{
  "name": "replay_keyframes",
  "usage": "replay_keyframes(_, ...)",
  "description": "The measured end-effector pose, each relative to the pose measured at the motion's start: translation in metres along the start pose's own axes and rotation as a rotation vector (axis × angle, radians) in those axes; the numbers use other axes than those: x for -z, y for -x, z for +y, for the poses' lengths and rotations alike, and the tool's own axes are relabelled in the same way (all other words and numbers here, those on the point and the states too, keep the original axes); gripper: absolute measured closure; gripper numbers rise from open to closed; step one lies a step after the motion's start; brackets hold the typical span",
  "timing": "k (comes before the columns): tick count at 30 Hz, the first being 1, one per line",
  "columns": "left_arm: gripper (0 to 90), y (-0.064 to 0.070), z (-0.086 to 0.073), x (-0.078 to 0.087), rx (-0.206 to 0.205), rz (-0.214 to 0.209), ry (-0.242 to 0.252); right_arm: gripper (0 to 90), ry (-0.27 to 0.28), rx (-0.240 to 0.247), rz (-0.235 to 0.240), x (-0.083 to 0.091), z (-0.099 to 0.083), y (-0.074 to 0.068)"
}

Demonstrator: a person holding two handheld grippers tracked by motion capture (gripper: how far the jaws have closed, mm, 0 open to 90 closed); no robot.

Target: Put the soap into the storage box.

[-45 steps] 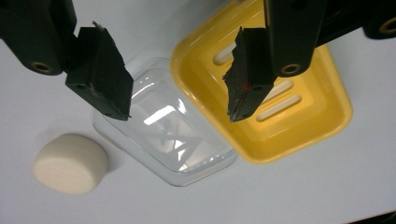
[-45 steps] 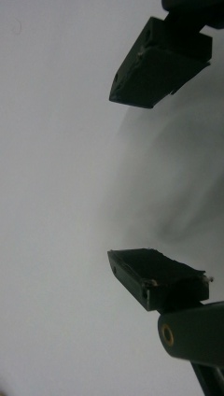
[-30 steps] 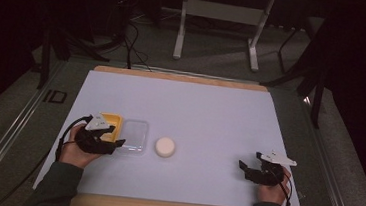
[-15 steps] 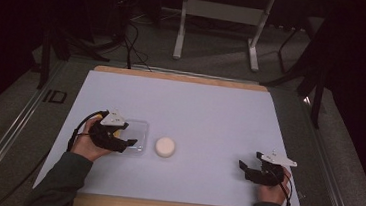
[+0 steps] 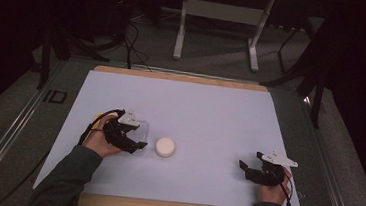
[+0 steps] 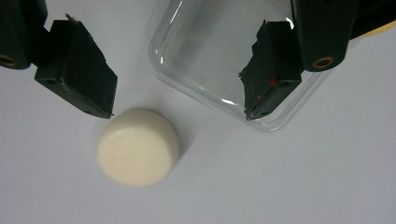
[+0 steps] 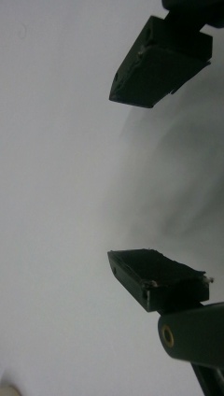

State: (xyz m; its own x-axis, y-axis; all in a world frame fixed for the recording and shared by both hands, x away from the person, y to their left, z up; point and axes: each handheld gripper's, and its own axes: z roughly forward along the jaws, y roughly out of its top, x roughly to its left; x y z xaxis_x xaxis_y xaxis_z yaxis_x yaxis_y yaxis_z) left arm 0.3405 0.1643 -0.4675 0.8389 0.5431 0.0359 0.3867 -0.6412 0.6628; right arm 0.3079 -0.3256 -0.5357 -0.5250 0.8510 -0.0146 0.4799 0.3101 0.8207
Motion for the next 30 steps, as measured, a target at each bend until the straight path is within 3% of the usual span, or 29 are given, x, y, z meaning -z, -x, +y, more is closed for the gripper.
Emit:
replay_keyframes(6,26.5,0.002,0.007,-0.006,-0.036,-0.013,-0.047,19.1,0.003,0.000,0.001,0.000,0.000,0.000)
replay_keyframes(17,25.8,0.002,0.016,-0.018,-0.045,-0.035,-0.084,19.2,0.014,-0.008,0.005,0.001,0.000,0.001)
replay_keyframes(30,27.7,0.005,0.030,-0.033,-0.098,-0.057,-0.163,19.3,0.013,-0.005,0.007,0.001,0.000,0.001)
